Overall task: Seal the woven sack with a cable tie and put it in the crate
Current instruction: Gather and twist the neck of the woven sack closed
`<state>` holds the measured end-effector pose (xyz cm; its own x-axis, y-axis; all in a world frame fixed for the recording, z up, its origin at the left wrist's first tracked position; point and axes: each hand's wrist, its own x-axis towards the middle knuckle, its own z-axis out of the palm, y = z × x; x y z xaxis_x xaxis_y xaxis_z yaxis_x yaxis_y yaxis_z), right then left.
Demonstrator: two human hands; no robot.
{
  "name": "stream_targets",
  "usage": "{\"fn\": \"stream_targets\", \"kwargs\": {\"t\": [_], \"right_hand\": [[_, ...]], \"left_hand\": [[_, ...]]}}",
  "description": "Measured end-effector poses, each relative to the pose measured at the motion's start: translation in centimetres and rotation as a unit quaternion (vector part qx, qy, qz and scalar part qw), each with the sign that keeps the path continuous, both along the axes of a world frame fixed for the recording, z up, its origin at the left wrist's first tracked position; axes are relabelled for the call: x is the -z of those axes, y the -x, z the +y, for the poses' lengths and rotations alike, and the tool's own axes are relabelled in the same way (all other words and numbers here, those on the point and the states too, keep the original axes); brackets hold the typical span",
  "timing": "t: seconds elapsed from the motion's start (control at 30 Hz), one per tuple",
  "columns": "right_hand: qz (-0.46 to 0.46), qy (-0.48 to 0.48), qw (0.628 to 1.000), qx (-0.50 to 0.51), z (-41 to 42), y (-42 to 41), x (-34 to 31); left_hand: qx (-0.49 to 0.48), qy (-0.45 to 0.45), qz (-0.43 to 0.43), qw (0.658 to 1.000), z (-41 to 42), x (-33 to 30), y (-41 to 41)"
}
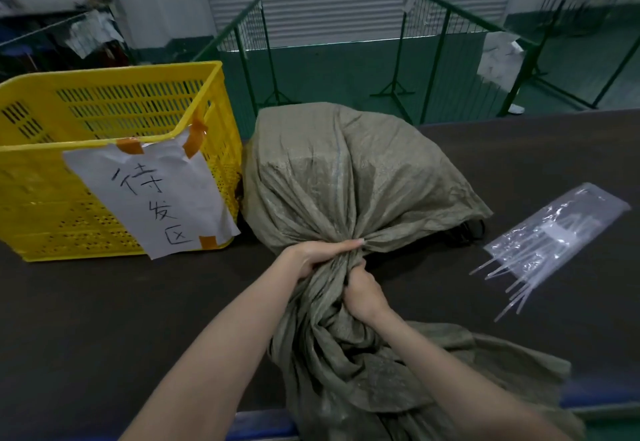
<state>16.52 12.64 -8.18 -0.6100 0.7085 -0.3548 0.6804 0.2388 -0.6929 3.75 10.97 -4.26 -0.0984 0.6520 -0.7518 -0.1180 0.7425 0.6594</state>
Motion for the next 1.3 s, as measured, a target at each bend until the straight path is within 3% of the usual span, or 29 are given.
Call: {"fn": "stream_targets", "kwargs": {"t": [0.17,0.27,0.43,0.53,0.6,0.7,0.77,0.87,1.0,1.2,1.3], "right_hand": [[-0.055,-0.053,0.997,-0.032,-0.8,-0.4,-0.3],[-0.014,-0.057,0.998,-0.038,-1.4,-1.5,-0.6],[0.117,0.068,0.988,0.075,-0.1,-4.0,0.0],[0.127,0.121,0.984,-0.003,1.0,-6.1,1.4],[0.071,0.085,0.991,-0.072,1.3,-7.4,2.5],[-0.072,-0.075,0.977,-0.188,0.8,-8.7,3.8],[-0.097,-0.130,0.969,-0.189,-0.4,-9.4,4.5],[-0.074,-0.121,0.985,-0.100,-2.7,-10.6,6.1],[-0.056,-0.109,0.992,-0.023,-5.5,-10.2,7.4],[0.051,0.027,0.998,-0.007,-5.3,-10.8,6.2],[0.104,0.050,0.992,-0.044,-3.1,-11.0,4.3]], "left_hand": [[-0.048,-0.055,0.006,0.997,1.4,1.7,-1.2],[-0.119,-0.104,0.033,0.987,1.5,3.0,-1.4],[-0.224,-0.122,0.047,0.966,1.9,3.6,-2.2],[-0.285,-0.143,0.029,0.947,2.5,3.2,-2.4],[-0.318,-0.149,0.011,0.936,3.0,2.7,-2.4],[-0.369,-0.154,-0.026,0.916,3.8,1.8,-1.9],[-0.395,-0.150,-0.032,0.906,4.1,1.6,-1.0],[-0.388,-0.146,-0.043,0.909,3.8,1.9,-0.1],[-0.314,-0.121,-0.056,0.940,2.8,2.7,-0.1],[-0.289,-0.115,-0.025,0.950,2.2,3.7,0.3],[-0.275,-0.110,-0.038,0.954,2.0,3.5,0.3]]}}
